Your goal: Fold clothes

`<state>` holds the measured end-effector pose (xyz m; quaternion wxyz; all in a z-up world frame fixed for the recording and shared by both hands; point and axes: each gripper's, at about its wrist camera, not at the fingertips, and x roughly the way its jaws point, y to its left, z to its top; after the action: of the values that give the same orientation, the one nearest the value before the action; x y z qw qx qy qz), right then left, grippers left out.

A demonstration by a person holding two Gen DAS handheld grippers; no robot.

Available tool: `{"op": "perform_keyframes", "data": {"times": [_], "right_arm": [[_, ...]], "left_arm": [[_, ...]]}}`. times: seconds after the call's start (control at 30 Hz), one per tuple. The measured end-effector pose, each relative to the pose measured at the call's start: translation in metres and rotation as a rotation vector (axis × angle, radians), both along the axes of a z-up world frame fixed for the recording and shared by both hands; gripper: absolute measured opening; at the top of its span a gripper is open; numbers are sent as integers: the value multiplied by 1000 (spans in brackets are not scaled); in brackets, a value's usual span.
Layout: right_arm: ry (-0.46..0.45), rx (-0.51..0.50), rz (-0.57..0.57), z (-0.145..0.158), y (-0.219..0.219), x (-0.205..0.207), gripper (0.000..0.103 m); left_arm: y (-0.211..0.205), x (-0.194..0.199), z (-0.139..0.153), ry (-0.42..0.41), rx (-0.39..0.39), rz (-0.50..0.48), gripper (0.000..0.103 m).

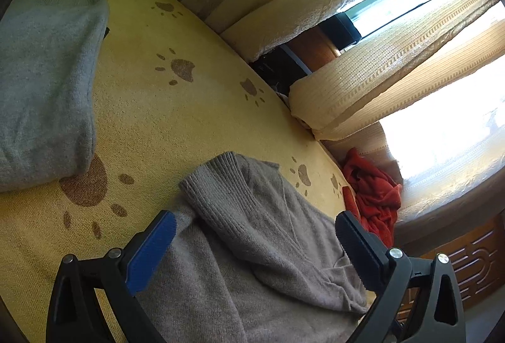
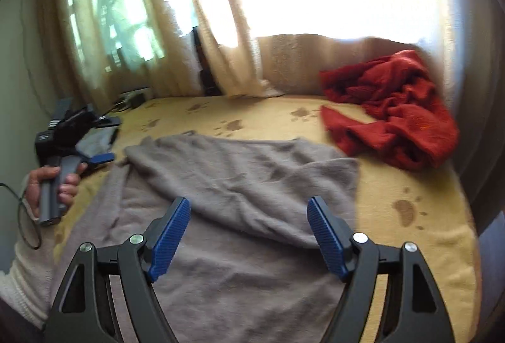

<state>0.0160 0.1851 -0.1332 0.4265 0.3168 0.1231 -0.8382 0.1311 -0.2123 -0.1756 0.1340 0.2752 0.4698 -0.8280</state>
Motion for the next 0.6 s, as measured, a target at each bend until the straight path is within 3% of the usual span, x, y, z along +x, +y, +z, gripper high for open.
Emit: {"op": "perform_keyframes", "data": {"times": [0.23, 0.3, 0.4, 0.5, 0.6], "right_arm": [[-69, 41, 267, -14, -61, 60, 81], [-89, 53, 344, -18, -78, 77, 81], [-118, 71, 458, -24, -104, 103, 81], [-122, 59, 451, -26, -101, 103, 81], [-123, 46, 435, -26, -96, 101, 81]], "left_arm": [[8, 49, -1, -94, -98, -79, 103], [12, 68, -9, -104, -74, -110, 103], [17, 91, -25, -82, 40, -141, 103], [26, 104, -37, -48, 152, -185, 103], [40, 110, -38, -63, 154, -230, 103]]}}
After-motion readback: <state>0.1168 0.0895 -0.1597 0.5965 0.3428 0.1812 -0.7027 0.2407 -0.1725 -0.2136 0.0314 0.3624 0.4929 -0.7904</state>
